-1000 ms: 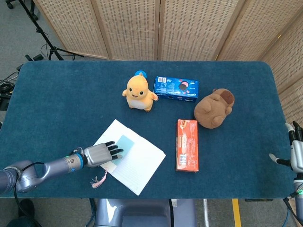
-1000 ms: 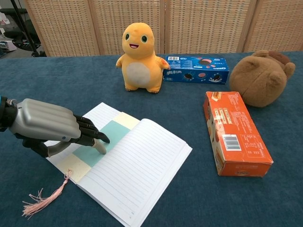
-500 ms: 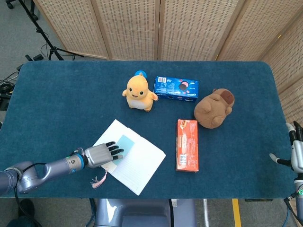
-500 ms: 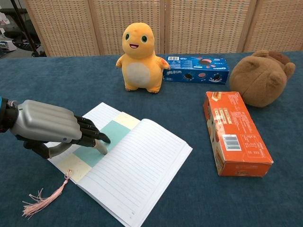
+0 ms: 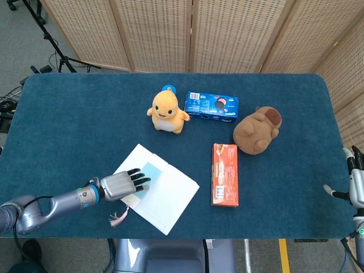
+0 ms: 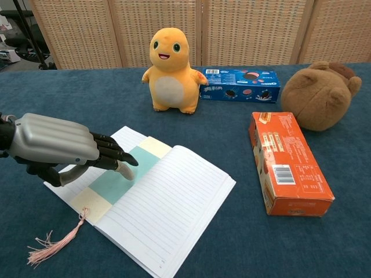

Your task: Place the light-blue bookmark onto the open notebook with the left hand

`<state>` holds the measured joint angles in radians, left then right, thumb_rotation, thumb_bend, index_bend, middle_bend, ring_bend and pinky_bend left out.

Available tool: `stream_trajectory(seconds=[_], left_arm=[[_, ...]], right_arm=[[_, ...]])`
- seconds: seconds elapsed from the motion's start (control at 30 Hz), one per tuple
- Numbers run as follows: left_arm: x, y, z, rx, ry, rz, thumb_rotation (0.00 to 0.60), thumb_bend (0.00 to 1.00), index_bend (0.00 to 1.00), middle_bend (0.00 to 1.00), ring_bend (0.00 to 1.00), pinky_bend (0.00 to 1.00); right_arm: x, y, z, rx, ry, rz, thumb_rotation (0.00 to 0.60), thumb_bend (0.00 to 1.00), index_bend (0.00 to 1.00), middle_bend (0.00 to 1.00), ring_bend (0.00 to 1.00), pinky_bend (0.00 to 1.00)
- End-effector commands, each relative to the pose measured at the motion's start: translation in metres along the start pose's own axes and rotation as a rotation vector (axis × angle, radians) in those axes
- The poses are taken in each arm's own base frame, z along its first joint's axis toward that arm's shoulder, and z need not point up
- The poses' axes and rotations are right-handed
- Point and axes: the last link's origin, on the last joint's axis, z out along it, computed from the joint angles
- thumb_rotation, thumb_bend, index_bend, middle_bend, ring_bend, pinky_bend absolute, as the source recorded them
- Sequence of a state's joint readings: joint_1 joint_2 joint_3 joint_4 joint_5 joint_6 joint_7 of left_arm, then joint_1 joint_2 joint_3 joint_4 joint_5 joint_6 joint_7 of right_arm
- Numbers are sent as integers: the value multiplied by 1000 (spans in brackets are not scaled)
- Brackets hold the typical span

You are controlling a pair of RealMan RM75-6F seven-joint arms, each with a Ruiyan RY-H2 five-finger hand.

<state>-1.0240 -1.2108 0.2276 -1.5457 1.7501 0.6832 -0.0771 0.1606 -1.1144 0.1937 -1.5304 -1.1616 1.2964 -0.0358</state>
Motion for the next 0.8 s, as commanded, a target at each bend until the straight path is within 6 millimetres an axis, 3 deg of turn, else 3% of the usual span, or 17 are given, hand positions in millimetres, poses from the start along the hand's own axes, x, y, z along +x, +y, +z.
stream_trajectory(seconds=[0.03, 0.13, 0.17, 0.23, 0.27, 0.3, 0.37, 0.4, 0.6, 0.8], left_arm=[[1, -2, -7, 0, 11, -10, 600, 1000, 129, 0, 0, 4], [4, -4, -12, 3, 32, -16, 600, 999, 128, 0, 0, 0], [7, -5, -15, 6, 48, -21, 600, 948, 119, 0, 0, 0], [28, -20, -31, 70, 217, -126, 600, 729, 83, 0, 0, 0], [30, -28, -46, 115, 307, -199, 600, 522, 49, 0, 0, 0], [28, -31, -54, 136, 342, -220, 600, 331, 22, 0, 0, 0], [17, -43, -72, 230, 411, -273, 600, 93, 0, 0, 0, 0], [9, -46, -79, 278, 432, -308, 600, 29, 0, 0, 0, 0], [-49, -64, -127, 598, 539, -585, 600, 0, 0, 0, 0, 0], [-93, -69, -161, 855, 591, -685, 600, 0, 0, 0, 0, 0]], right_arm=[[0, 0, 0, 2, -1, -2, 600, 0, 0, 0, 0, 0], [-1, -1, -1, 4, -2, -3, 600, 0, 0, 0, 0, 0], [-1, -1, -1, 5, -2, -4, 600, 0, 0, 0, 0, 0], [-1, -3, -2, 11, -3, -5, 600, 0, 0, 0, 0, 0], [-2, -3, -3, 15, -3, -6, 600, 0, 0, 0, 0, 0], [-2, -4, -3, 17, -3, -5, 600, 0, 0, 0, 0, 0], [-1, -5, -4, 25, -3, -5, 600, 0, 0, 0, 0, 0], [-1, -6, -5, 29, -4, -4, 600, 0, 0, 0, 0, 0], [-2, -9, -9, 55, -11, 0, 600, 0, 0, 0, 0, 0], [-1, -12, -13, 84, -13, 5, 600, 0, 0, 0, 0, 0]])
